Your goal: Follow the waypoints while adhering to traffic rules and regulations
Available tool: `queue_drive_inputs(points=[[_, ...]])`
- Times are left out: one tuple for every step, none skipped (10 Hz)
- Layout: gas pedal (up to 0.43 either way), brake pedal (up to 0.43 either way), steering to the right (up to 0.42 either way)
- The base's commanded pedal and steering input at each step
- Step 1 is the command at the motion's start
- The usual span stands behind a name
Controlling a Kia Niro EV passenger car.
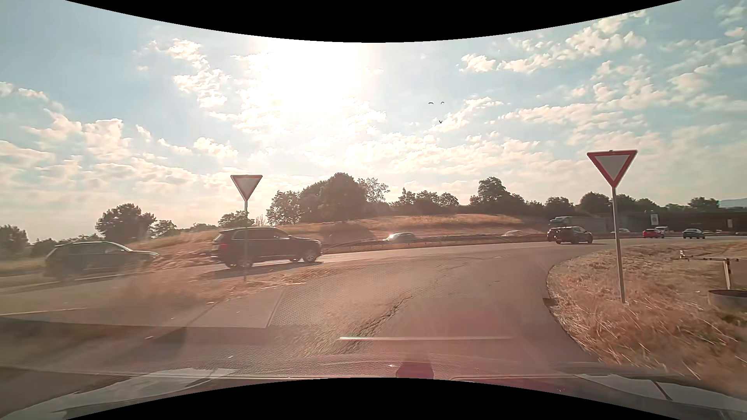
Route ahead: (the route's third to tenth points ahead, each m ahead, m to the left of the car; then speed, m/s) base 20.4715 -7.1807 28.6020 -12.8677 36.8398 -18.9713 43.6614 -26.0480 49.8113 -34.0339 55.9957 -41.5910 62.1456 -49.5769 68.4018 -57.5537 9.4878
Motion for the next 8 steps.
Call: queue_drive_inputs(points=[[0.13, 0.0, 0.164], [0.138, 0.0, 0.164], [0.15, 0.0, 0.164], [0.157, 0.0, 0.163], [0.157, 0.0, 0.163], [0.169, 0.0, 0.161], [0.169, 0.0, 0.16], [0.169, 0.0, 0.159]])
